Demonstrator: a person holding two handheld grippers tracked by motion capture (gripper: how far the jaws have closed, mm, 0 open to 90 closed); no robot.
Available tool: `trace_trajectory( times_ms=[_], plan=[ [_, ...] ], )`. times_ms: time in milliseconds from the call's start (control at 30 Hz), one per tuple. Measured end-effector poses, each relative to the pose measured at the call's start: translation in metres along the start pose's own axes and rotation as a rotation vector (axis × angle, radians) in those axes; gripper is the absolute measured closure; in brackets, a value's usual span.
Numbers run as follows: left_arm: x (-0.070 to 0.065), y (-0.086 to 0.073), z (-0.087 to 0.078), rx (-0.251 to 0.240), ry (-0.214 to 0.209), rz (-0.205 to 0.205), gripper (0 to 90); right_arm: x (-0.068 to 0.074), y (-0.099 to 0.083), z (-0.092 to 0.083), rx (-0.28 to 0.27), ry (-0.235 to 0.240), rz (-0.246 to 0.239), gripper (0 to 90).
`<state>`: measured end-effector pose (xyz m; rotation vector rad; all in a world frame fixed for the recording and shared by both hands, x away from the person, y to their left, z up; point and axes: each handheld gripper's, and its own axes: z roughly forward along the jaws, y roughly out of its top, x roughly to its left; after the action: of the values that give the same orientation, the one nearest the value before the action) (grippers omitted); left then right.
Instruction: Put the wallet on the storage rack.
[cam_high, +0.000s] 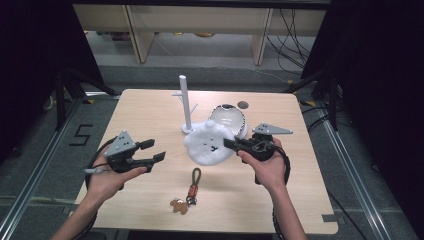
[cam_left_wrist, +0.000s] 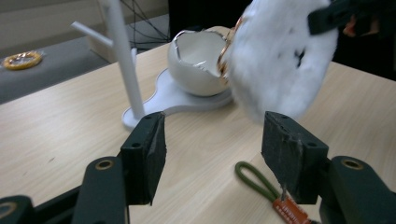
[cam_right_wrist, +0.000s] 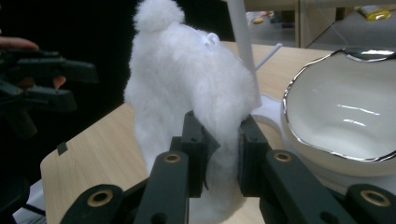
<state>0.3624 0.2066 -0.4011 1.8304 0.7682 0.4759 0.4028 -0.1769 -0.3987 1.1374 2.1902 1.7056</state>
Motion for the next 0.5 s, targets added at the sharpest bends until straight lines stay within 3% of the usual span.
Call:
trace_trajectory(
  times_ms=[167, 300, 400, 500],
  plan=[
    [0.008, -0.021, -0.007, 0.025, 0.029, -0.044, 37.4, -0.006, 0.006, -0.009, -0.032, -0.028, 0.004, 77.4],
    [0.01, -0.03, -0.011, 0.018, 0.033, -0.065, 37.3, -0.01, 0.009, -0.013, -0.041, -0.035, 0.005, 77.4],
    [0.013, -0.035, -0.015, 0.019, 0.059, -0.081, 37.3, -0.014, 0.011, -0.016, -0.038, -0.06, 0.004, 77.4],
    [0.015, -0.04, -0.018, 0.014, 0.07, -0.099, 37.3, -0.015, 0.014, -0.02, -0.035, -0.075, 0.041, 77.4]
  ],
)
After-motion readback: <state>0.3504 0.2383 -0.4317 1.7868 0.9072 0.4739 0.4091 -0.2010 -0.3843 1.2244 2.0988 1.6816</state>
